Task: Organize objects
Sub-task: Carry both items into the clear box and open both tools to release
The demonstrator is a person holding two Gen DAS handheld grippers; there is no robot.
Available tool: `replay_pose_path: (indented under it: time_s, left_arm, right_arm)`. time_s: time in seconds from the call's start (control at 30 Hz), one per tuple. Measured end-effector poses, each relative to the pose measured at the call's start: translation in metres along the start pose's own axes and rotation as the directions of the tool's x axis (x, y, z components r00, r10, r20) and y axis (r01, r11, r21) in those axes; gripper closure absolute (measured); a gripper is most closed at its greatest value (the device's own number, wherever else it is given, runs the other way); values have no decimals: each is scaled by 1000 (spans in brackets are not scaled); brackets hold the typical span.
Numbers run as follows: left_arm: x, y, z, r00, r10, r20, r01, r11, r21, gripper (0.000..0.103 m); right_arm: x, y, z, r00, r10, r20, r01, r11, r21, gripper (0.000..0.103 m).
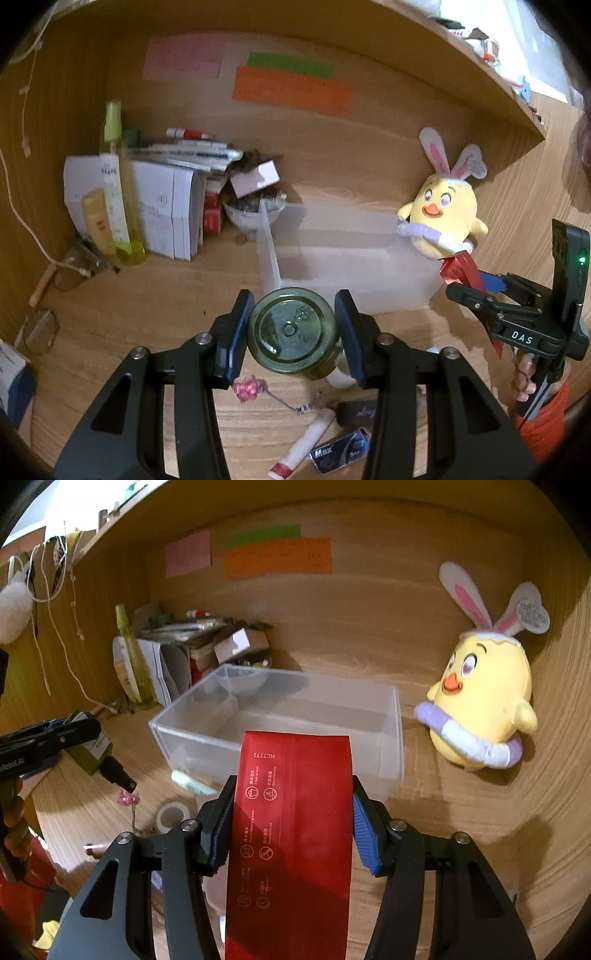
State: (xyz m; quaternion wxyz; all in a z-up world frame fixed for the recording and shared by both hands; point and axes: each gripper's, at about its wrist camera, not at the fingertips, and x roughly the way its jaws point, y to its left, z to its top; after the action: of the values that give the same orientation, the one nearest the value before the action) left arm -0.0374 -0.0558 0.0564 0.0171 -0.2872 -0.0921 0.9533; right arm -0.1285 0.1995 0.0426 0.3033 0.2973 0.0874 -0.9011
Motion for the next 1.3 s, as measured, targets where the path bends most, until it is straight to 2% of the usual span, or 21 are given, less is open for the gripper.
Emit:
replay_pose_path:
  time_s: [0.4,0.93,1.1,1.3]
  left_arm:
    - [-5,-14,29,998,1,58,-3,999,40,62]
    - [18,-18,67,996,-24,81,20,998,56,62]
    - [33,-19,79,996,-22,89,18,999,44,62]
    - [57,-21,85,997,7,78,-11,999,49,62]
  right_arm:
    - [-3,-1,39,998,11,66,-10,1000,-8,52]
    - [26,-2,85,994,-58,88,62,997,-48,52]
    - [42,0,93,993,-86,75,91,993,-70,52]
    - [80,-1,88,993,-116,5,116,989,-91,52]
